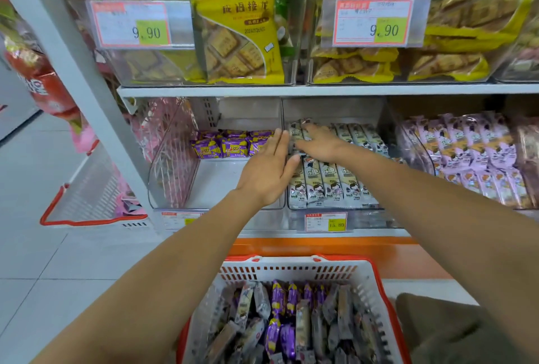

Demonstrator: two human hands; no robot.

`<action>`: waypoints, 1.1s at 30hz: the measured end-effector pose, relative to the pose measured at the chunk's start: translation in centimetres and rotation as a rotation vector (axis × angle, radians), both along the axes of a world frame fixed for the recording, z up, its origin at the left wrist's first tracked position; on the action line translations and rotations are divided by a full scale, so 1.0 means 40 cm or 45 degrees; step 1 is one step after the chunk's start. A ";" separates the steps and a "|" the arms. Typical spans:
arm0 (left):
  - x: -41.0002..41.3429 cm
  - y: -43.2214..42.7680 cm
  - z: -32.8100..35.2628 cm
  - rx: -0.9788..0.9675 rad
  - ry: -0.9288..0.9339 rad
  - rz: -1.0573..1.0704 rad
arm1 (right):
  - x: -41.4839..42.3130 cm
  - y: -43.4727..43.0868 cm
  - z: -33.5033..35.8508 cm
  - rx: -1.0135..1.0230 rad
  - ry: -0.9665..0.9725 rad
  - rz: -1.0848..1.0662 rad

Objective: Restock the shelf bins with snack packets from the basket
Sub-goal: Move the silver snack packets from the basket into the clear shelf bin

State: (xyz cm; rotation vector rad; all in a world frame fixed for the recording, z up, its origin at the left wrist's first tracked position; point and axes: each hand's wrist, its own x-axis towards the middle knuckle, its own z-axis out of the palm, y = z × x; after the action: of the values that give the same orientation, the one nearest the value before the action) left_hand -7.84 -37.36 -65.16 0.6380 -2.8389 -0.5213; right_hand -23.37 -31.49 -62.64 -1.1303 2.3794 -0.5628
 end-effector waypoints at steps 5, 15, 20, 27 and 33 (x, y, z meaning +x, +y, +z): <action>-0.002 -0.008 -0.006 -0.028 -0.021 0.005 | -0.018 0.024 0.009 -0.052 0.028 0.086; -0.002 -0.009 -0.014 -0.041 0.009 0.014 | -0.032 0.011 -0.039 -0.240 0.073 0.008; -0.001 -0.010 -0.013 -0.031 0.002 0.018 | -0.042 0.005 -0.046 -0.235 0.097 0.011; 0.010 0.010 0.007 -0.037 -0.085 0.032 | -0.028 0.053 -0.033 -0.400 0.138 -0.039; 0.072 0.077 0.026 -0.191 0.219 0.105 | 0.058 0.167 0.001 -0.715 0.227 -0.093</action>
State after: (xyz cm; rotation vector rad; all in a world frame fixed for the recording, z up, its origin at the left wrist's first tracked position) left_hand -4.98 -34.27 -64.12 0.6455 -2.6470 -0.3284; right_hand -21.07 -24.80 -62.60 -1.3672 2.4922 -1.2598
